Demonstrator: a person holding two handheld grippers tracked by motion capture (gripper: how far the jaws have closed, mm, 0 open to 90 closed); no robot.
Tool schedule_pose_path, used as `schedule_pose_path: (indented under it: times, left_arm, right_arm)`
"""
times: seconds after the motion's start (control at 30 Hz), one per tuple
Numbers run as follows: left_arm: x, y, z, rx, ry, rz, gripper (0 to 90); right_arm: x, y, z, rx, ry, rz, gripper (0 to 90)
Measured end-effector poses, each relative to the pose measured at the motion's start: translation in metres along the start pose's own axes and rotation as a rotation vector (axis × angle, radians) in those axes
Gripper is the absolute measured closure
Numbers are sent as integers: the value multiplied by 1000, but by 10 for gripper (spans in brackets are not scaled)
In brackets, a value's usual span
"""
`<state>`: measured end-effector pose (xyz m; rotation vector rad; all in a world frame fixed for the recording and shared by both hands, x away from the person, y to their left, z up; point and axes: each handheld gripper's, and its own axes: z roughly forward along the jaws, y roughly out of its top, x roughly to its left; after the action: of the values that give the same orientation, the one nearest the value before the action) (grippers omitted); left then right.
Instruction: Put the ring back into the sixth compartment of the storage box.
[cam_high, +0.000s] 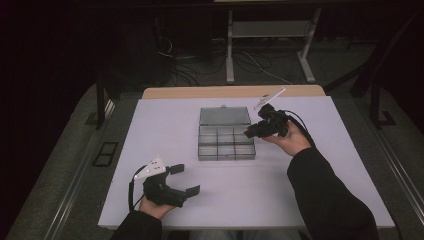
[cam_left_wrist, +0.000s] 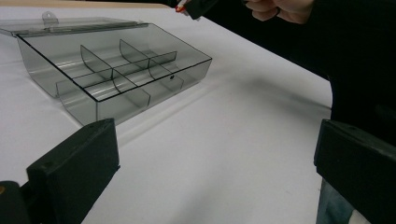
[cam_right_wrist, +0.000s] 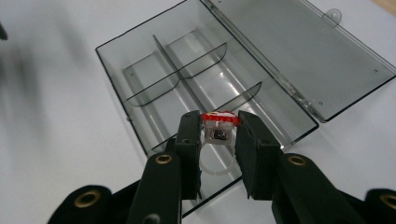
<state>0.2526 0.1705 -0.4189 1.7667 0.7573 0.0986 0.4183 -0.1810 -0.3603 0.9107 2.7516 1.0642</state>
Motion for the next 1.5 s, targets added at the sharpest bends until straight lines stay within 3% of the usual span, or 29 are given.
schedule_pose_path:
  times: [0.9,1.5]
  left_arm:
    - [1,0,-1,1,-1,-1,0]
    - [2,0,-1,3,-2,1,0]
  right_arm:
    - [-24,-5,41,-34,-34,72,704]
    - [-32,-9,67,-2,-38,83,696]
